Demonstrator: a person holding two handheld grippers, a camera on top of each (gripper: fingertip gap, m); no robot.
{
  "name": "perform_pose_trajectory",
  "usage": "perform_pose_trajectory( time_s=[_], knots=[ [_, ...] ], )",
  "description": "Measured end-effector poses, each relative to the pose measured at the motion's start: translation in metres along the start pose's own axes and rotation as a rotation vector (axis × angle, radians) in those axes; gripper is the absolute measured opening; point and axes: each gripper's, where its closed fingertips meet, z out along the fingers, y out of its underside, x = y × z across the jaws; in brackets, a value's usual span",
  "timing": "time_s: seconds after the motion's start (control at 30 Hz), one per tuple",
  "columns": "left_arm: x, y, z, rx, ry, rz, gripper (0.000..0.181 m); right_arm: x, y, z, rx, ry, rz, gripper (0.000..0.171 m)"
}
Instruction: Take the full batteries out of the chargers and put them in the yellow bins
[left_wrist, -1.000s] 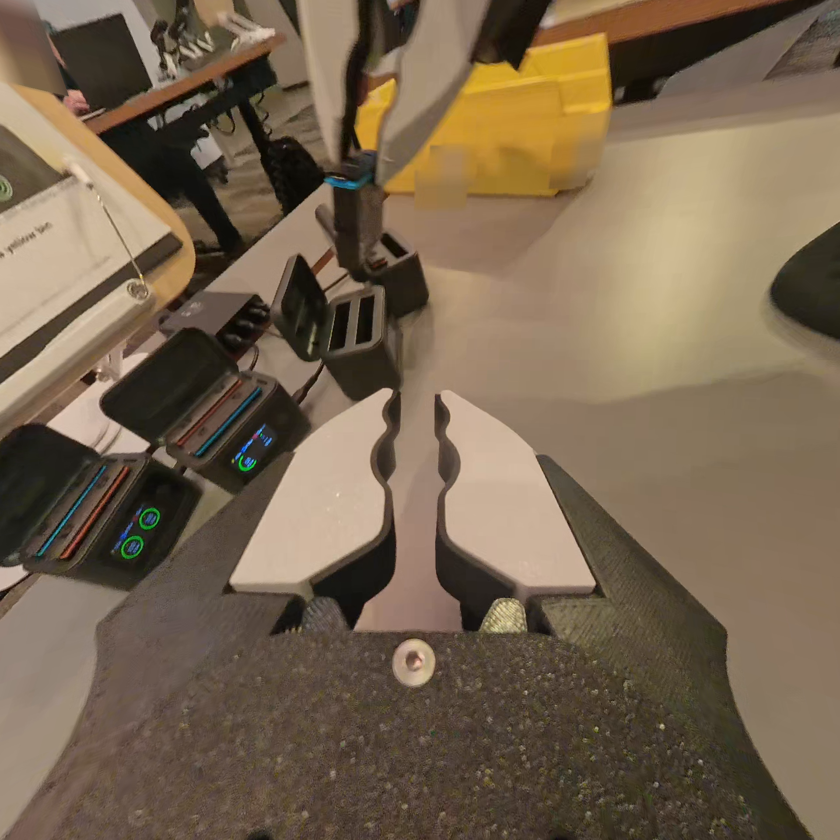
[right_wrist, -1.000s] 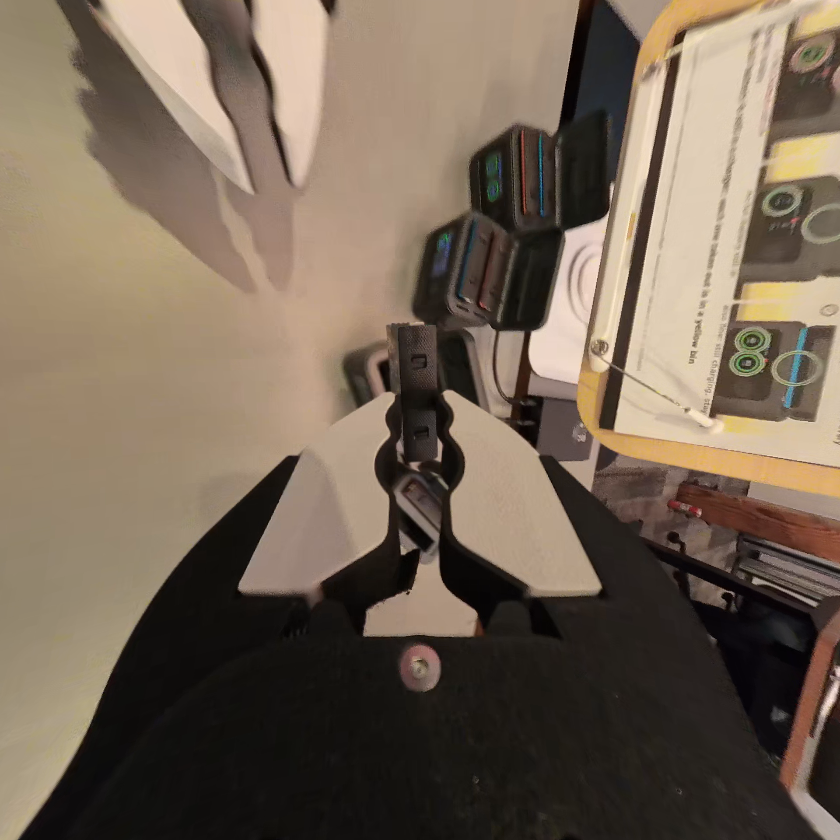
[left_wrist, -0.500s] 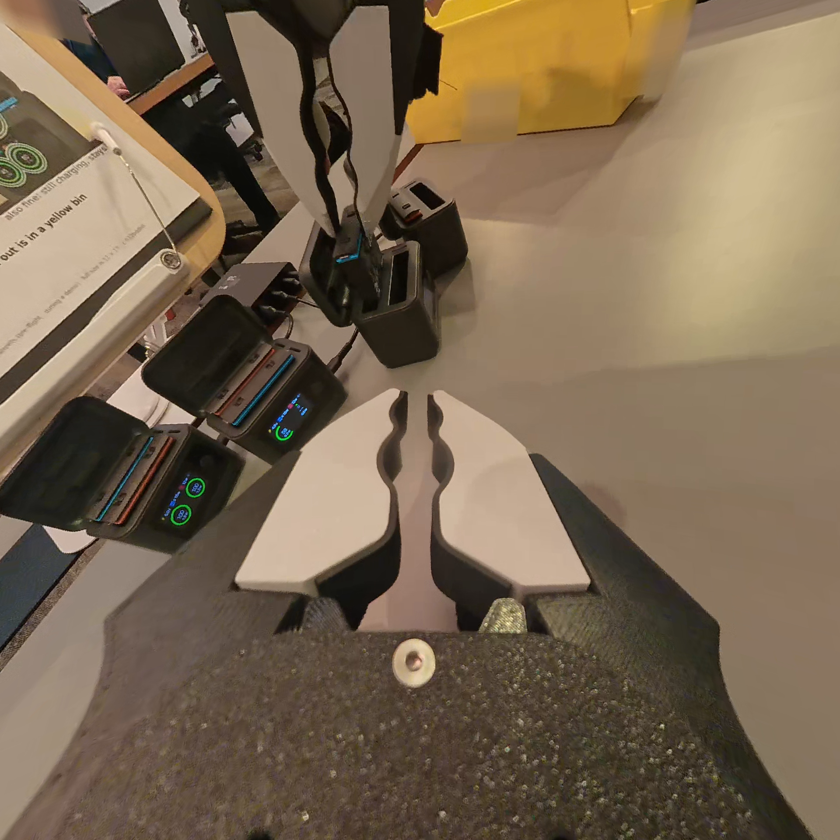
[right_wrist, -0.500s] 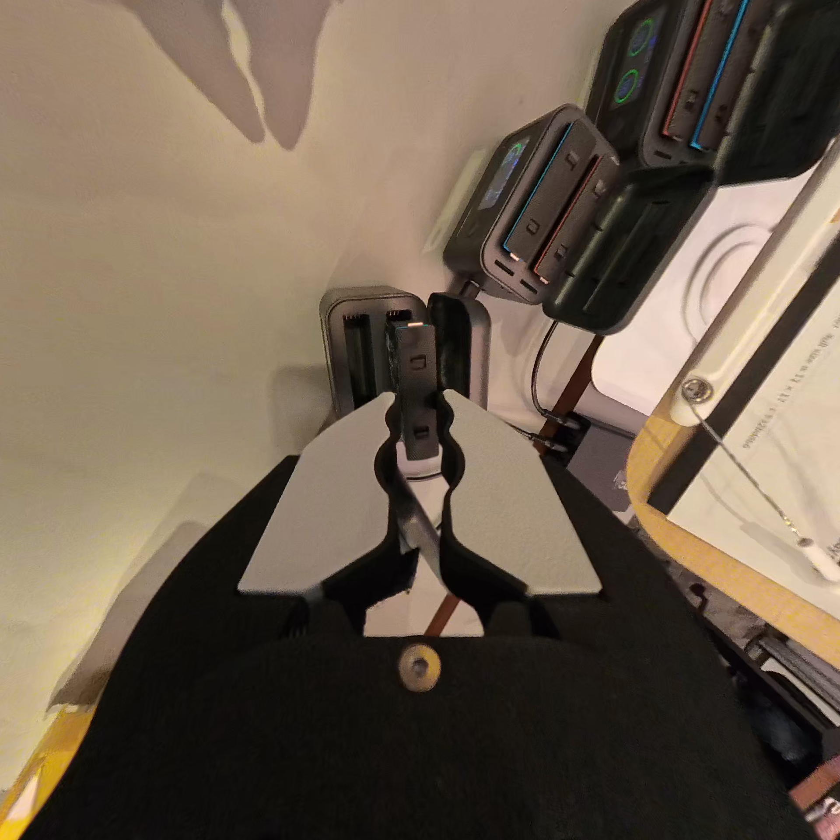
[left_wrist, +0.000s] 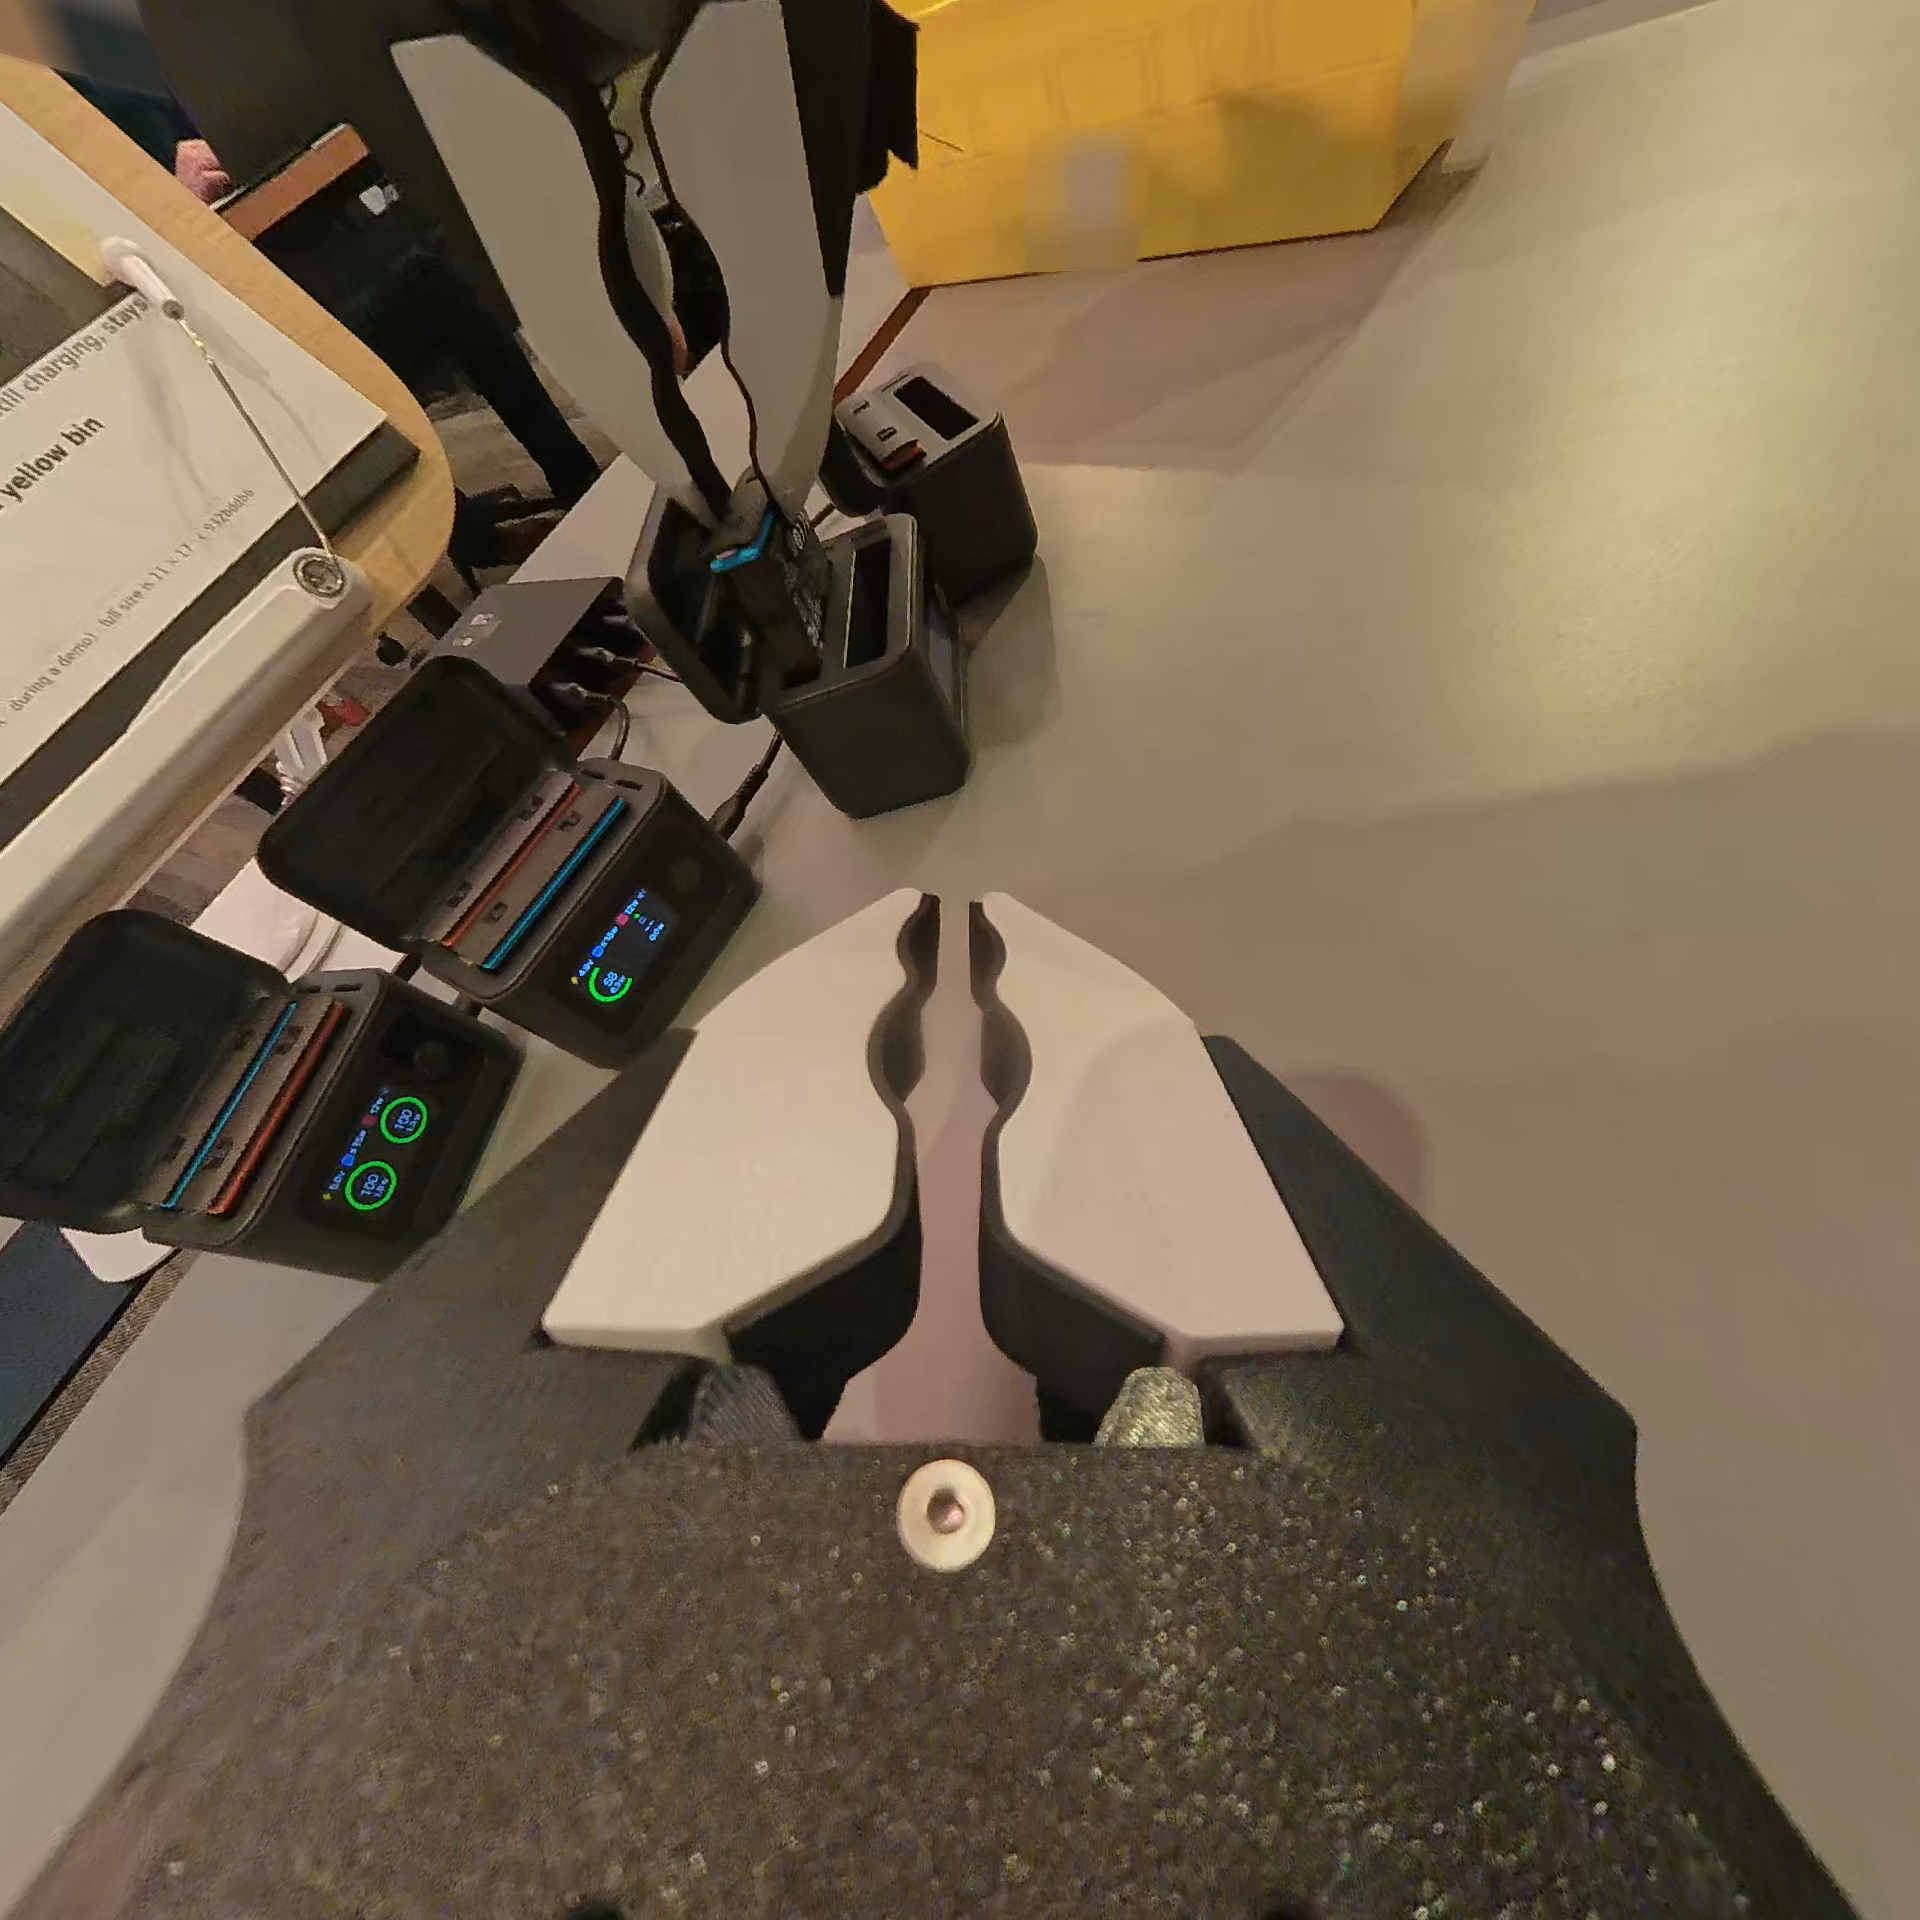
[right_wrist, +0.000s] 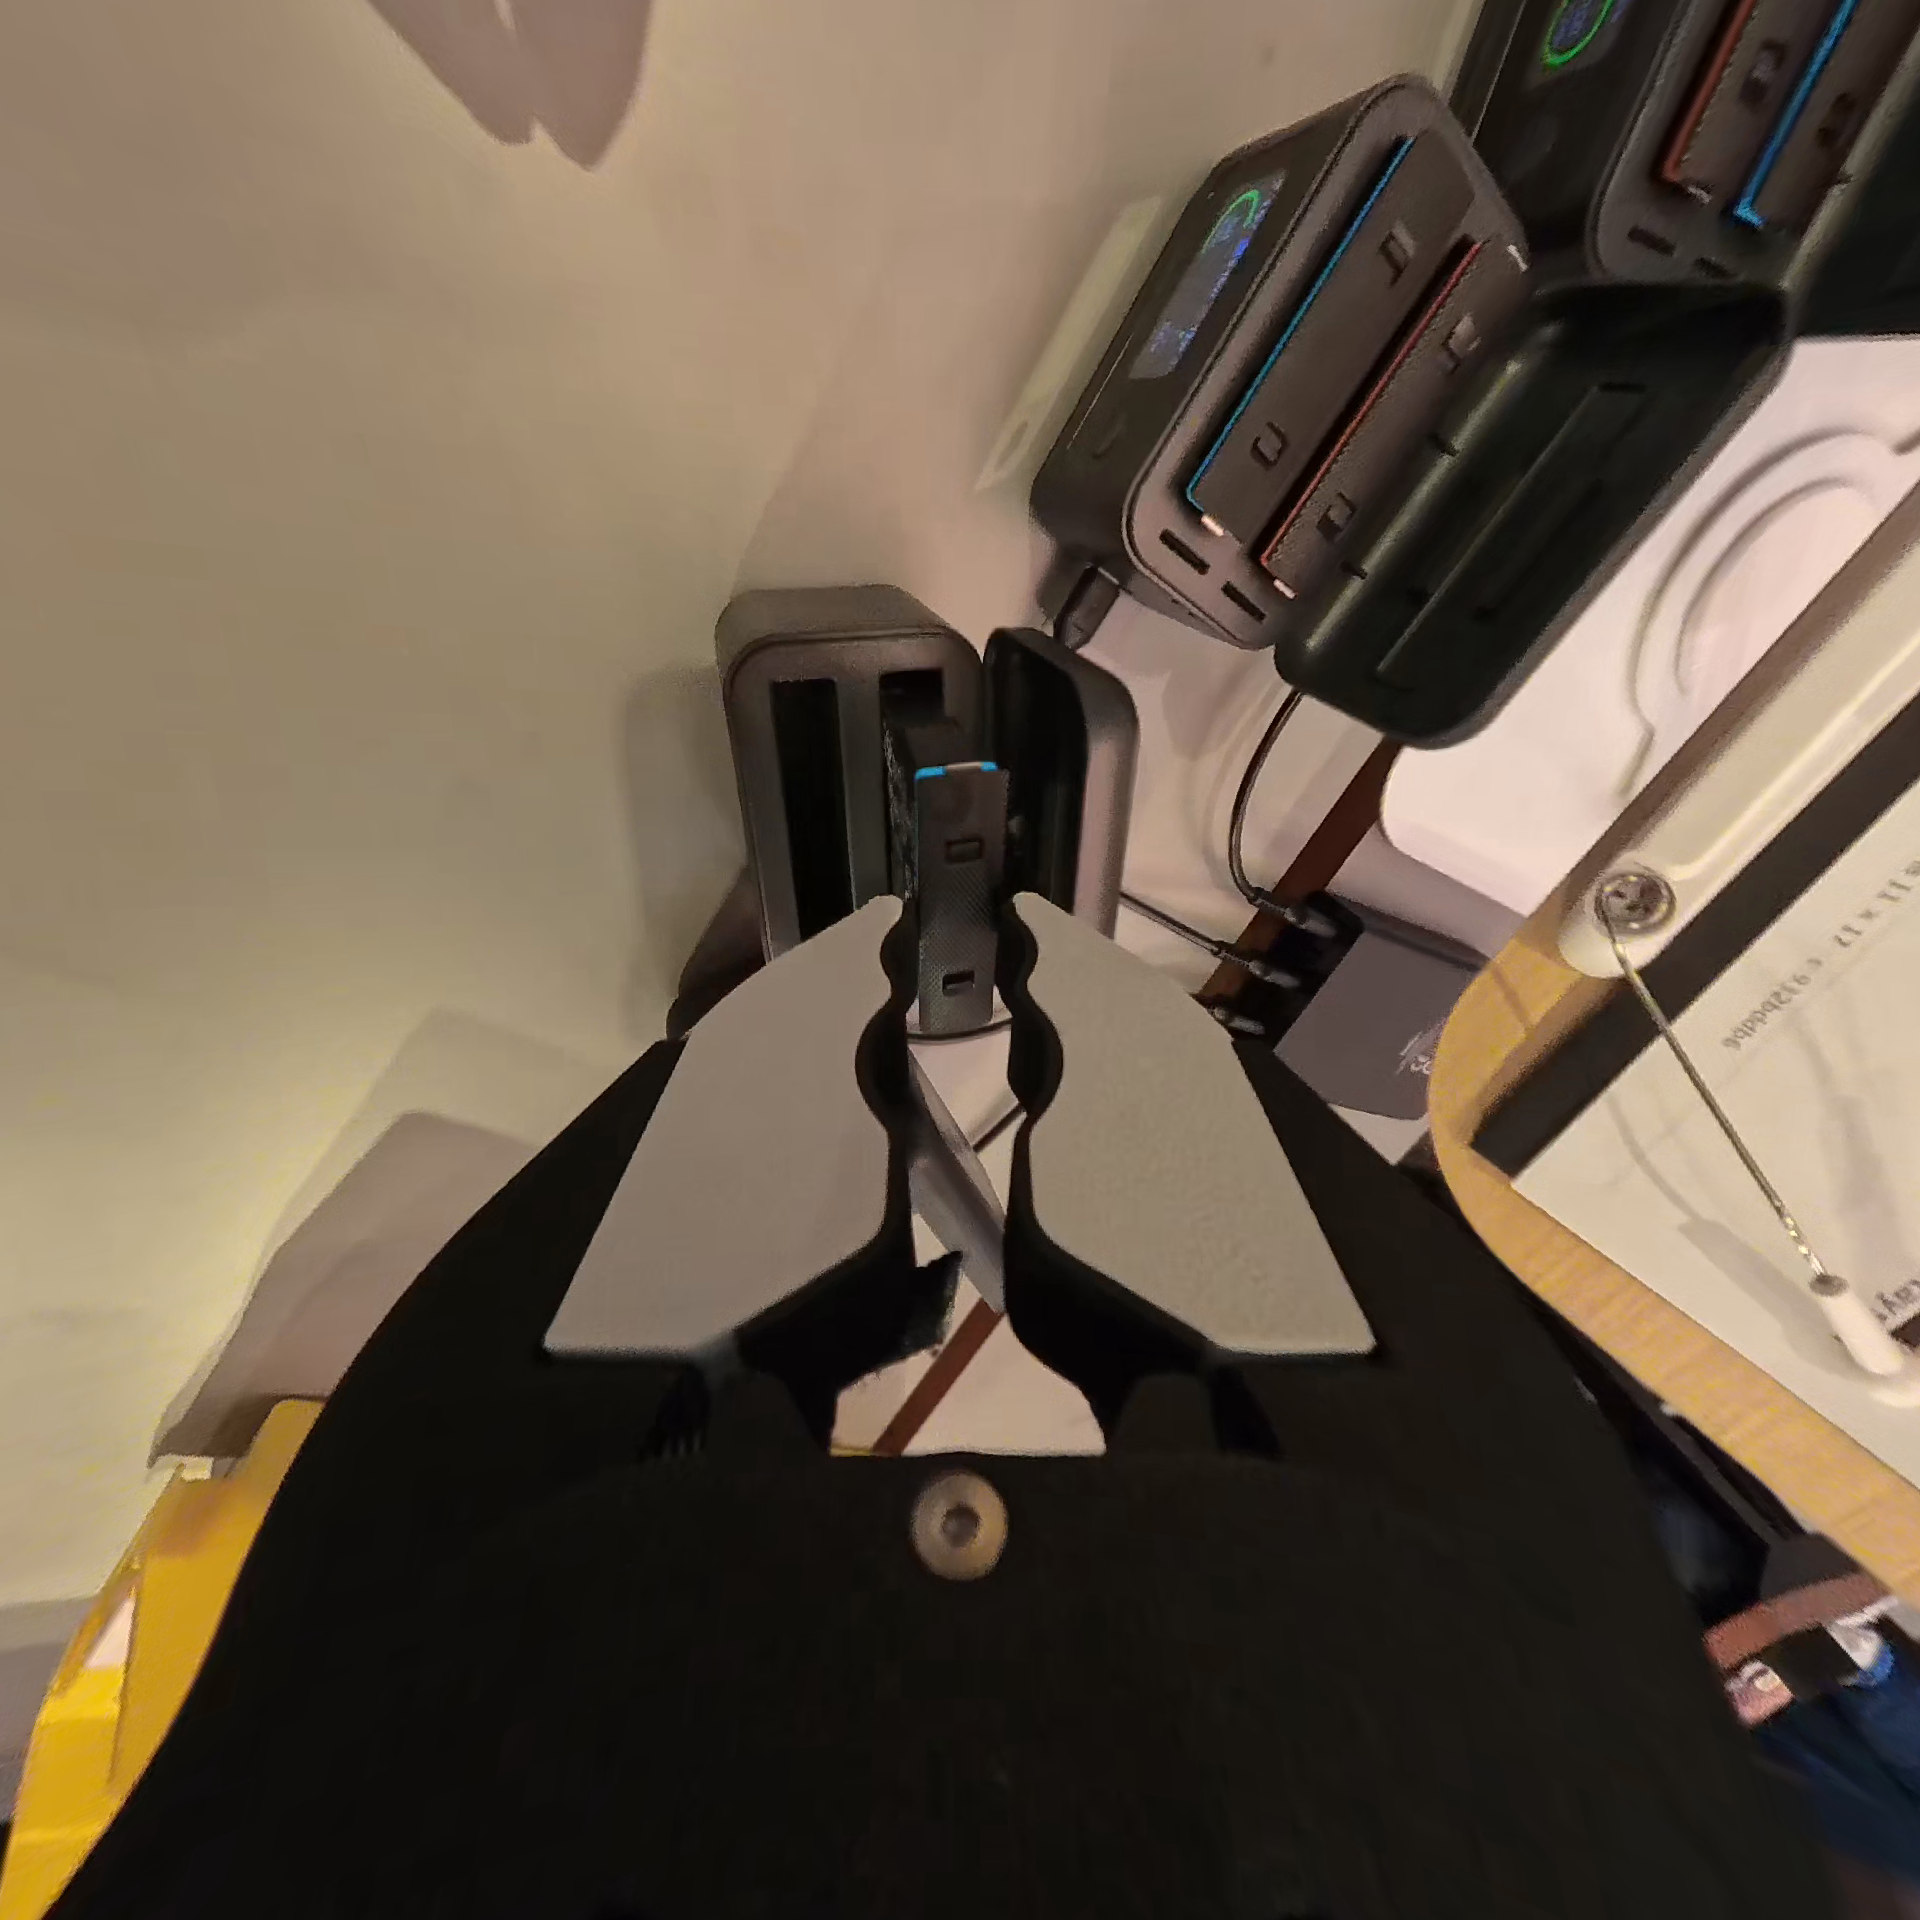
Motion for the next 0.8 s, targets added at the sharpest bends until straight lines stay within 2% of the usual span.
perform_pose_trajectory(
  time_s=[0.17,0.33,0.63,0.7,0.8],
  knots=[
    [-0.001,0.0,-0.001,0.002,-0.003,-0.002,0.005,-0.003,-0.002,0.007,-0.084,-0.019,-0.029,0.014],
    [-0.002,-0.002,-0.003,0.01,-0.011,0.001,0.005,-0.005,-0.003,0.015,-0.091,-0.021,-0.02,0.014],
    [-0.001,0.001,-0.002,-0.005,-0.009,0.014,0.005,-0.002,-0.006,0.008,0.038,-0.005,0.113,0.015],
    [-0.001,-0.001,-0.002,0.002,-0.006,0.006,0.004,0.0,-0.008,0.009,0.087,0.0,0.157,0.013],
    [-0.002,-0.003,-0.003,0.014,-0.004,-0.017,0.004,0.002,-0.005,0.014,0.113,0.022,0.182,0.0]
  ],
)
